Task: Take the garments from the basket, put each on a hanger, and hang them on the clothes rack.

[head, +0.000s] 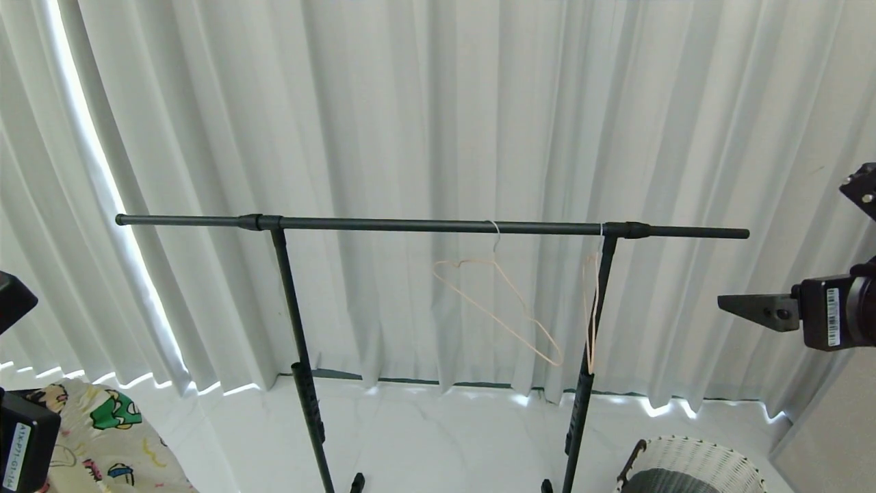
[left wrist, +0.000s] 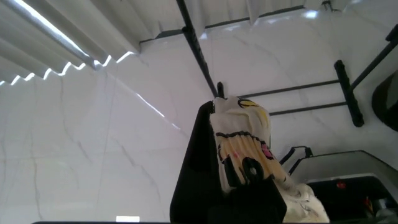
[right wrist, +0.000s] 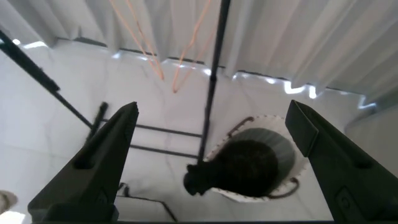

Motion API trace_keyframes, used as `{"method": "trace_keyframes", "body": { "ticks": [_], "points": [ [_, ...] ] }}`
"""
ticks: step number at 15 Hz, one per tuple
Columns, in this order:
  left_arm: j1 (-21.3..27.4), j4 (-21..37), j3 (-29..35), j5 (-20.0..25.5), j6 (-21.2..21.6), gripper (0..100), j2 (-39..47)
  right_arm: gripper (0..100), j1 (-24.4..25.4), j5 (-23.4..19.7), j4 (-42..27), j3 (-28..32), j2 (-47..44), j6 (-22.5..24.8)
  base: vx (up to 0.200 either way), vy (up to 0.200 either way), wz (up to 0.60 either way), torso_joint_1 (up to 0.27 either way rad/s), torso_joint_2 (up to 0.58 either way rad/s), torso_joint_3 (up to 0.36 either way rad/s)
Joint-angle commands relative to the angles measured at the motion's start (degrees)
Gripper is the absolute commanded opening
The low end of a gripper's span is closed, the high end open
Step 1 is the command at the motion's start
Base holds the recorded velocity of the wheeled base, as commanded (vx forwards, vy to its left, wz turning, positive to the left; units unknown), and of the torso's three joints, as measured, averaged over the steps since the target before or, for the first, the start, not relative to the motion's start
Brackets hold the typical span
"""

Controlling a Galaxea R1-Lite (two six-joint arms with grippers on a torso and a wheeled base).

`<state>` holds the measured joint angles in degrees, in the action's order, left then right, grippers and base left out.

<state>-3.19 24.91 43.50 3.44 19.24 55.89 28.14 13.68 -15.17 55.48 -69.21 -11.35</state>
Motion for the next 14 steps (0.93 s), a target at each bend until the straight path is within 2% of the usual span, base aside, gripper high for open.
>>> {"method": "trace_keyframes", "body": {
  "ticks": [1, 4, 5, 8, 11, 14],
  "points": [
    [-0.1, 0.0, 0.0, 0.0, 0.0, 0, 0.1, 100, 2.8, 0.4, 0.1, -1.8, -0.2, -1.6, 0.200, 0.000, 0.00, -0.002, 0.00, 0.007],
    [-0.1, 0.0, 0.1, 0.0, 0.0, 0, 0.0, 100, 3.8, 0.7, 0.9, -4.6, -2.4, -2.2, 0.200, 0.000, 0.00, 0.001, 0.00, 0.001],
    [-0.1, 0.1, 0.0, 0.0, 0.0, 0, 0.0, 100, 3.8, 2.1, 3.0, -5.5, -4.2, -3.2, 0.200, 0.000, 0.00, -0.002, 0.00, 0.002],
    [-0.1, 0.0, 0.2, 0.0, 0.1, 0, 0.0, 100, 4.0, 9.3, 9.5, -5.6, -13.9, -8.6, 0.200, 0.000, 0.00, 0.004, 0.00, 0.007],
    [-0.1, 0.0, 0.0, -0.1, 0.1, 0, -1.0, 100, 5.9, 10.7, 13.7, -5.5, -20.7, -13.4, 0.200, 0.000, 0.00, -0.001, 0.00, -0.001],
    [-0.1, 0.1, -0.3, 0.0, -0.1, 0, -2.0, 100, 10.2, 15.2, 14.5, -5.6, -26.1, -19.0, 0.000, 0.000, 0.00, 0.000, 0.00, 0.000]
  ]
}}
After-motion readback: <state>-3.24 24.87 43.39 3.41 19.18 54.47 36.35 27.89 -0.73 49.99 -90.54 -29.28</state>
